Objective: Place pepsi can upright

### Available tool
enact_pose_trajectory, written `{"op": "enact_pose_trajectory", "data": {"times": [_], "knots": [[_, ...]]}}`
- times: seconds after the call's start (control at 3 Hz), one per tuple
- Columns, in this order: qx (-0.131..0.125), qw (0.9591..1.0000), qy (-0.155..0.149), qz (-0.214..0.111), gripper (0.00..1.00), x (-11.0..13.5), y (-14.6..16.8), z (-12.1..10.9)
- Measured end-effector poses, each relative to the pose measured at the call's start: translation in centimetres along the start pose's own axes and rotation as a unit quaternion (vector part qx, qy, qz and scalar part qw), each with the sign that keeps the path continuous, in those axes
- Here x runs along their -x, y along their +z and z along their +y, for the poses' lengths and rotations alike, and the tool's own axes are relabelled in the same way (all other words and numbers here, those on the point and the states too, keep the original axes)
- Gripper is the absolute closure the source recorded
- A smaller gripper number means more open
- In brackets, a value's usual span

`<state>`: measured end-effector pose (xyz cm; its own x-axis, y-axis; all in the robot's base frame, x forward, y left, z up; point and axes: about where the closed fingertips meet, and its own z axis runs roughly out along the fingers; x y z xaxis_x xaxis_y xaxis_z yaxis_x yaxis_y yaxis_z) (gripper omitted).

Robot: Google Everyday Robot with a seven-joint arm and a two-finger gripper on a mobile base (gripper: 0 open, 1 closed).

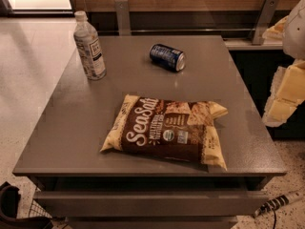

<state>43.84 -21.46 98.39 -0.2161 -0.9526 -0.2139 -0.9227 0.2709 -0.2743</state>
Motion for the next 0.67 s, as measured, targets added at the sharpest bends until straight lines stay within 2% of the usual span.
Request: {"op": "enact_pose_trajectory", "data": {"times": [0.33,0.67], "knots": [[0.000,1.0000,0.002,-0.001,0.00,0.1,-0.1,-0.3],[-0.004,0.9996,0.026,-0.009,0.00,1.2,-0.7,-3.7]]}}
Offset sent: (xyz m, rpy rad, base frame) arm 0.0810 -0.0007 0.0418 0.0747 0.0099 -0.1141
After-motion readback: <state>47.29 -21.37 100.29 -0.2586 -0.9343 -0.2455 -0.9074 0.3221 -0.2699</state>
